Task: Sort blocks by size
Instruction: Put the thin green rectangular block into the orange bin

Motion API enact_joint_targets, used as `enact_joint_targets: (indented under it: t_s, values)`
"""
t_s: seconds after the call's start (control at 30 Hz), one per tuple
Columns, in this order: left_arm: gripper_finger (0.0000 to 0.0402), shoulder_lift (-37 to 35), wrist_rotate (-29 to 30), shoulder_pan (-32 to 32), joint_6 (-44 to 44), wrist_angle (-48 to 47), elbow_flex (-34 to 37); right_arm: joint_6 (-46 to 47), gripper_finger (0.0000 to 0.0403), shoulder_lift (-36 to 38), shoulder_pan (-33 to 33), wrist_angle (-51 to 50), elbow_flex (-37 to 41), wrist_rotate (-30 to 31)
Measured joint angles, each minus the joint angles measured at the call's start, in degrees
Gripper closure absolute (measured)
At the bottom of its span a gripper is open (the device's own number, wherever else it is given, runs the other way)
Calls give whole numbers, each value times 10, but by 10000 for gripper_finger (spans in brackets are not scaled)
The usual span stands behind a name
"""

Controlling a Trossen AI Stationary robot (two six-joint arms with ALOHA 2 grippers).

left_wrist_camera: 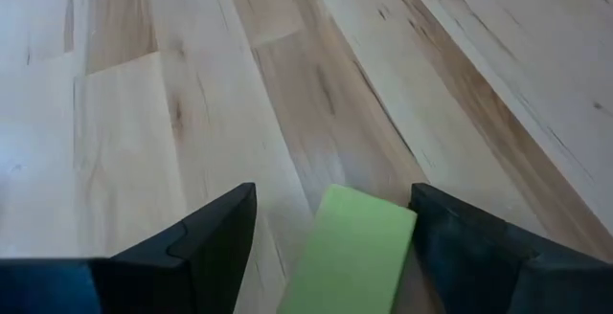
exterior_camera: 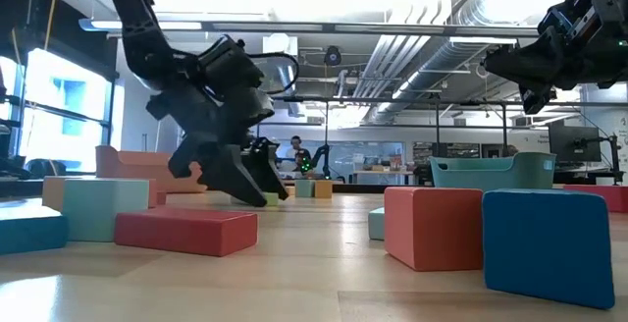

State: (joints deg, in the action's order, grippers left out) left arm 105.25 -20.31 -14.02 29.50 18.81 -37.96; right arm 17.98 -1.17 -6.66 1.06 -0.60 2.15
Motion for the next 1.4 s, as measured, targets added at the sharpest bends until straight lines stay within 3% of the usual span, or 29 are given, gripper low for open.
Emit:
enact_joint_targets:
  t_s: [0.23, 0.5, 0.6, 0.67, 0.77, 0.97, 1.1, 1.3, 1.4]
  values:
    - [191, 7, -14, 0, -34, -31, -2, 0, 402, 0, 0, 0, 0, 0]
    - [296, -7, -7, -2, -44, -45, 0, 0, 402, 0, 0, 0, 0, 0]
    - [301, -29, 5, 0, -77, -57, -1, 0, 402, 0, 0, 0, 0, 0]
    - [301, -53, 40, 5, -108, -78, -6, 0, 402, 0, 0, 0, 0, 0]
    - [301, -94, 163, 11, -161, -140, -45, 0, 402, 0, 0, 0, 0, 0]
    - [301, -164, 379, -4, -208, -409, -181, 0, 402, 0, 0, 0, 0, 0]
    - [301, -194, 416, -83, -220, -495, -234, 0, 402, -2, 0, 0, 0, 0]
    - [301, -213, 369, -269, -213, -519, -213, 0, 402, -3, 0, 0, 0, 0]
    - [301, -214, 329, -331, -201, -505, -180, 0, 402, -3, 0, 0, 0, 0]
